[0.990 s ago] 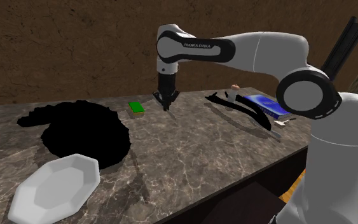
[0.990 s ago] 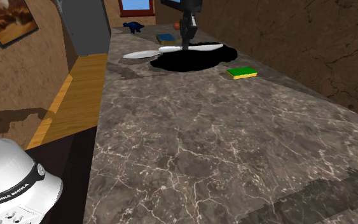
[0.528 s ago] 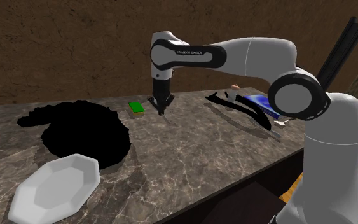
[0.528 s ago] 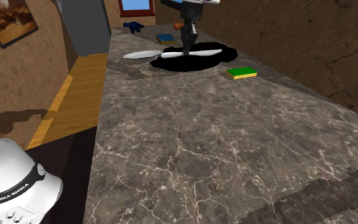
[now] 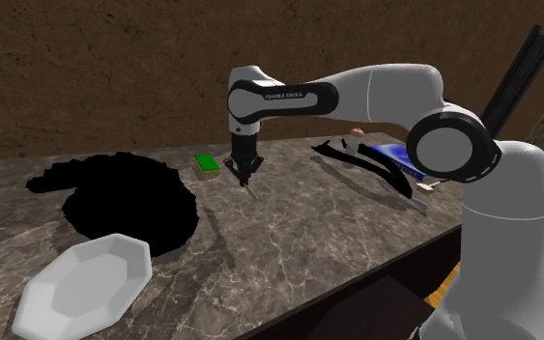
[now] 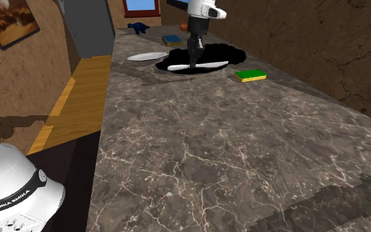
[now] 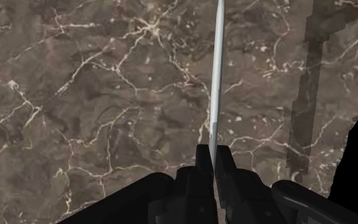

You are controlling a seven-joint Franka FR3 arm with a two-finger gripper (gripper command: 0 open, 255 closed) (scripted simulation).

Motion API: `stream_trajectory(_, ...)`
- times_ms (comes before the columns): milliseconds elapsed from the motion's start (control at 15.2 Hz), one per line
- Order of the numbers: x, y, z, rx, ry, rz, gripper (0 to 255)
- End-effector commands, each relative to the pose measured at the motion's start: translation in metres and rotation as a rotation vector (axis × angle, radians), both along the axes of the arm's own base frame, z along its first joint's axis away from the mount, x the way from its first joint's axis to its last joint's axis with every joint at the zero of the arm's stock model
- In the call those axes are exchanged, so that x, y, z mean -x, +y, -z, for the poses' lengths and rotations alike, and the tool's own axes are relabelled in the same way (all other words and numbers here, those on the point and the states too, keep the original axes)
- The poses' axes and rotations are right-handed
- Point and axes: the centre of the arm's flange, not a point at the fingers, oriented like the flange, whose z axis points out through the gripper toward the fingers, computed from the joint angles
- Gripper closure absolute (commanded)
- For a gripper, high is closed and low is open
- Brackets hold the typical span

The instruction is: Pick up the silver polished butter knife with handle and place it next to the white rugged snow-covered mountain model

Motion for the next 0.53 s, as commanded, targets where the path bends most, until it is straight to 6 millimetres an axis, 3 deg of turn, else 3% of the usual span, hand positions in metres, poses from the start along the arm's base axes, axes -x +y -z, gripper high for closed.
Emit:
stream_trajectory(0,0.0,0.001,0.01,0.0,-0.001,0.0,255)
stream_trajectory(462,0.0,0.001,0.047,0.0,-0.001,0.0,255)
